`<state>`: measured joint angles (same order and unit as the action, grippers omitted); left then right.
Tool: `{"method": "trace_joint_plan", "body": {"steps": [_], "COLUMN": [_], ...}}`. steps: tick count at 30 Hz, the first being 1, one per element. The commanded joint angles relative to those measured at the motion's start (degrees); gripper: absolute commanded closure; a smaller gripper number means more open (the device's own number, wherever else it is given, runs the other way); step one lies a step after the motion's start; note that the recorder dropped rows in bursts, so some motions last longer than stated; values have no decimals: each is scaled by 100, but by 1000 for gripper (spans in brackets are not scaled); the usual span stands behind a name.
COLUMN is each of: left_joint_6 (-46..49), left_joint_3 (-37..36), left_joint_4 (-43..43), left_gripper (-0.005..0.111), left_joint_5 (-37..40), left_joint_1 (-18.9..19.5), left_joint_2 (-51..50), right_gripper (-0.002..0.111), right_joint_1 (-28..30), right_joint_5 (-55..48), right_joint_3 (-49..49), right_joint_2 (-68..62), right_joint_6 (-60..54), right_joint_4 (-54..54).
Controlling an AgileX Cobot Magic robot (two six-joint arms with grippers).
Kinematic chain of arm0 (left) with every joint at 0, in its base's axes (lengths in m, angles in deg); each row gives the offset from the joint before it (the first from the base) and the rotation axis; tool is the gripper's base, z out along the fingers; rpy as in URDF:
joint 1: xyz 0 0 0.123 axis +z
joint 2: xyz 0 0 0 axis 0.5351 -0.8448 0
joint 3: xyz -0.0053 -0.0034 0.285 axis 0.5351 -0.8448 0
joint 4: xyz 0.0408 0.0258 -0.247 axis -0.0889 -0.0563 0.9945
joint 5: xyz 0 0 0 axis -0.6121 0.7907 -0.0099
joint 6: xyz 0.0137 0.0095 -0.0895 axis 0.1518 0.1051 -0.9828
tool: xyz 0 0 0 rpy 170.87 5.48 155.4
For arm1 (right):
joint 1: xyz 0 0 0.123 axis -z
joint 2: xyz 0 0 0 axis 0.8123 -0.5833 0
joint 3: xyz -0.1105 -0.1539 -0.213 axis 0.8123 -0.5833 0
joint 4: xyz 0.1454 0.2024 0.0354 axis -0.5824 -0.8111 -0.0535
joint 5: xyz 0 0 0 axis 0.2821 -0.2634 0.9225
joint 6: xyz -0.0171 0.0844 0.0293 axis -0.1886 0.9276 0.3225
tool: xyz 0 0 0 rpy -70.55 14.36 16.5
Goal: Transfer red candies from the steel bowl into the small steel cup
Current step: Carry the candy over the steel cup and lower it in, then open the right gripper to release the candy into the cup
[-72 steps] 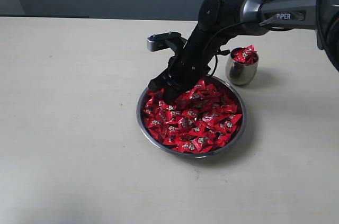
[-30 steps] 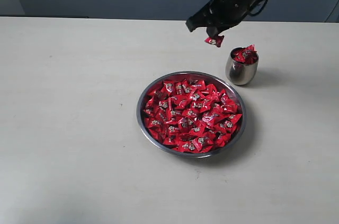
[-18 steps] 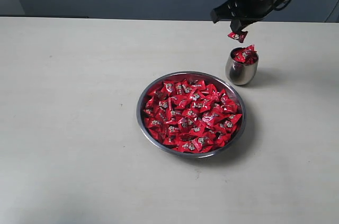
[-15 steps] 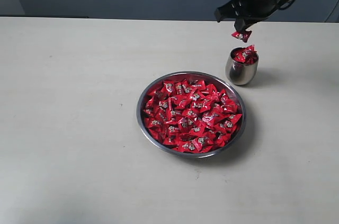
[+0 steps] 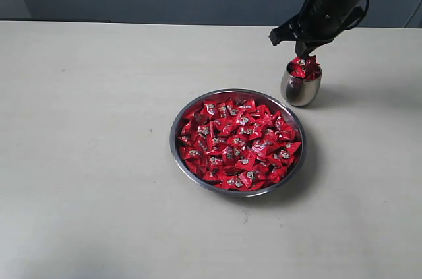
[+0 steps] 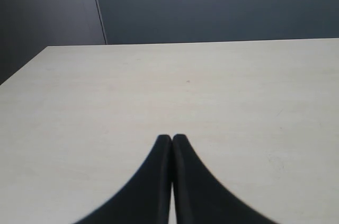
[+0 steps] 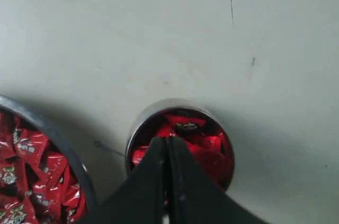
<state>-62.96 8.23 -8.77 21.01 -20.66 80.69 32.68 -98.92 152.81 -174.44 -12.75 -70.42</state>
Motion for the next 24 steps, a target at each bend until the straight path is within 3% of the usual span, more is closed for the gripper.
{"method": "trace_joint_plan", "body": {"steps": [1,24], "left_joint_6": [-15,-15], "left_joint_3": [-22,-22], "left_joint_4": [-33,-33], "left_gripper": [106,106], "left_joint_5": [-10,-10], "left_joint_1": [-42,-42], "left_joint_2": [26,26], "right_gripper": [109,109], "right_joint_1": [30,30], "right_joint_5": [66,115], "right_joint_3": [37,37], "right_joint_2": [-150,-336], "right_joint_6": [-2,7], "right_joint_4": [162,197]}}
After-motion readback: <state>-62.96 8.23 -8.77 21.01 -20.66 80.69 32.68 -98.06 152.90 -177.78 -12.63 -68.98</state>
